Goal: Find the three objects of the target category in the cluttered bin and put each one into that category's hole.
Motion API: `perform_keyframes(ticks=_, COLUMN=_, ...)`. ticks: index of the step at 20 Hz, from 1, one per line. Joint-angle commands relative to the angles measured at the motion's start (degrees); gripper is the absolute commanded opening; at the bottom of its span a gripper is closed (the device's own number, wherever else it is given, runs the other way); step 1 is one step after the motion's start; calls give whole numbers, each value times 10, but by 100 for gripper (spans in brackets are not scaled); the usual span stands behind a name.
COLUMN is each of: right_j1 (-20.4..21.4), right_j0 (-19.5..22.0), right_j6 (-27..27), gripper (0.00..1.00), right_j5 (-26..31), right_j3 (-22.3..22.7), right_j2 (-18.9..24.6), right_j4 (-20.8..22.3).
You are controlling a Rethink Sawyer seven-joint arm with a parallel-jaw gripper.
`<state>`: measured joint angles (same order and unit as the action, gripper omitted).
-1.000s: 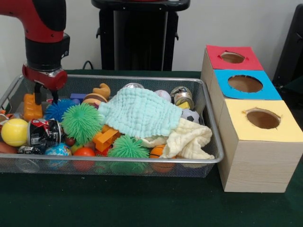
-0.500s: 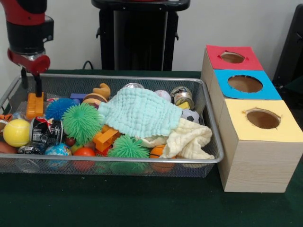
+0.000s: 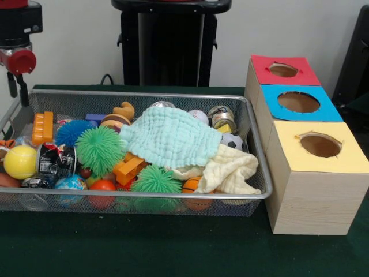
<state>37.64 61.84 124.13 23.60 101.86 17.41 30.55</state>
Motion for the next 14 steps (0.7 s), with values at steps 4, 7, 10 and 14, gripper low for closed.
perform_keyframes(ticks=4, right_j1=-65, right_j0=13, right_j6=-22, gripper=100, right_j5=-57, right_j3=30, right_j2=100, right_j4=-14)
perform_keyframes(ticks=7, right_j1=-75, right_j0=19, right_j6=-21, gripper=100, right_j5=-61, right_j3=24, right_j2=110, right_j4=-12)
perform_keyframes(ticks=10, right_j1=-89, right_j0=19, right_j6=-23, gripper=100, right_j5=-69, right_j3=8, right_j2=113, right_j4=-2)
perform_keyframes(ticks=14, right_j1=-112, right_j0=11, right_j6=-42, gripper=100, right_j5=-63, right_j3=-33, right_j2=104, right_j4=19)
